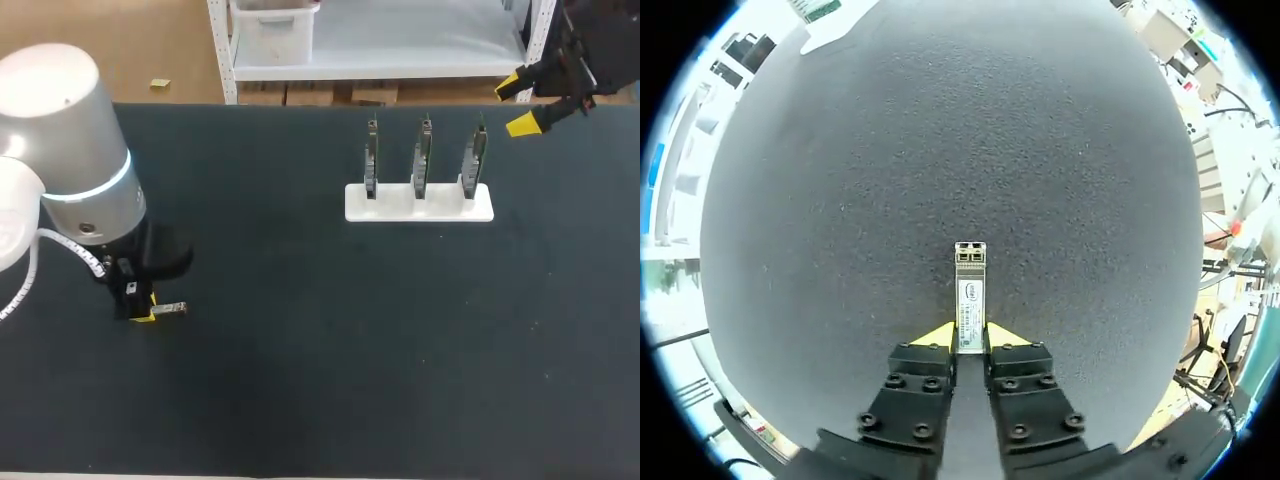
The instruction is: Pick up the optical module with the left hand, and insert it into the network port with the right hand.
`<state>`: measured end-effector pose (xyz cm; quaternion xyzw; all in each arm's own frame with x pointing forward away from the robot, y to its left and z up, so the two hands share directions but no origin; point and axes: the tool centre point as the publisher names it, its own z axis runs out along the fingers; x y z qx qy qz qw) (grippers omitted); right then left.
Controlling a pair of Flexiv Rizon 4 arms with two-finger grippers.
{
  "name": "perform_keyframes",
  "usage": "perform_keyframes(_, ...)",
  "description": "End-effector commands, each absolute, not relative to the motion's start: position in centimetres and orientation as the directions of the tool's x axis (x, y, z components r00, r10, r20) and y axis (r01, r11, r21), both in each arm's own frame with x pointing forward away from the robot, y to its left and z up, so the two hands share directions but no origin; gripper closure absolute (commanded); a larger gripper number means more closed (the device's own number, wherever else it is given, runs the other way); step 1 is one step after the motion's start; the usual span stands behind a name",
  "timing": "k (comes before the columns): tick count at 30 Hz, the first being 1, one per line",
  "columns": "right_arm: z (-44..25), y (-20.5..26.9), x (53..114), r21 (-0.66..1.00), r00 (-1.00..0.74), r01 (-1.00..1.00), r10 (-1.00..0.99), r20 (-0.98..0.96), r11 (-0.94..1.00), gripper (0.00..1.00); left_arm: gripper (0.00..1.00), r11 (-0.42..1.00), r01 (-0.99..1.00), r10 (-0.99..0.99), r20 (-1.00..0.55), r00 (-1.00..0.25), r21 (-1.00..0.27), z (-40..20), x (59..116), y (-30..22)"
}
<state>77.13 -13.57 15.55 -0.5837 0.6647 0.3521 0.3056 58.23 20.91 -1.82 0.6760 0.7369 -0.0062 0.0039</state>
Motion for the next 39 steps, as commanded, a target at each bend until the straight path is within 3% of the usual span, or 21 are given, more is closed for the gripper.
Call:
perform_keyframes(1,15.6,-13.5,77.1,0.111,-0.132,-0.991,-0.561,-0.817,0.072,0.0,1.0,0.098,0.995,0.995,-0.027,-0.098,0.003,-1.7,58.7,20.8)
perform_keyframes(8,15.6,-13.5,77.1,0.111,-0.132,-0.991,-0.561,-0.817,0.072,0.0,1.0,0.166,0.982,0.981,-0.121,-0.154,0.09,0.7,61.2,20.1)
perform_keyframes(17,15.6,-13.5,77.1,0.111,-0.132,-0.991,-0.561,-0.817,0.072,0.0,1.0,0.363,0.906,0.827,-0.524,-0.205,0.217,8.7,68.3,16.9)
perform_keyframes(29,15.6,-13.5,77.1,0.111,-0.132,-0.991,-0.561,-0.817,0.072,0.0,1.0,0.387,0.891,0.534,-0.845,-0.009,0.236,17.1,78.5,7.9)
perform_keyframes(39,15.6,-13.5,77.1,0.111,-0.132,-0.991,-0.561,-0.817,0.072,0.0,1.0,0.251,0.924,0.384,-0.906,0.18,0.29,21.9,83.1,-2.2)
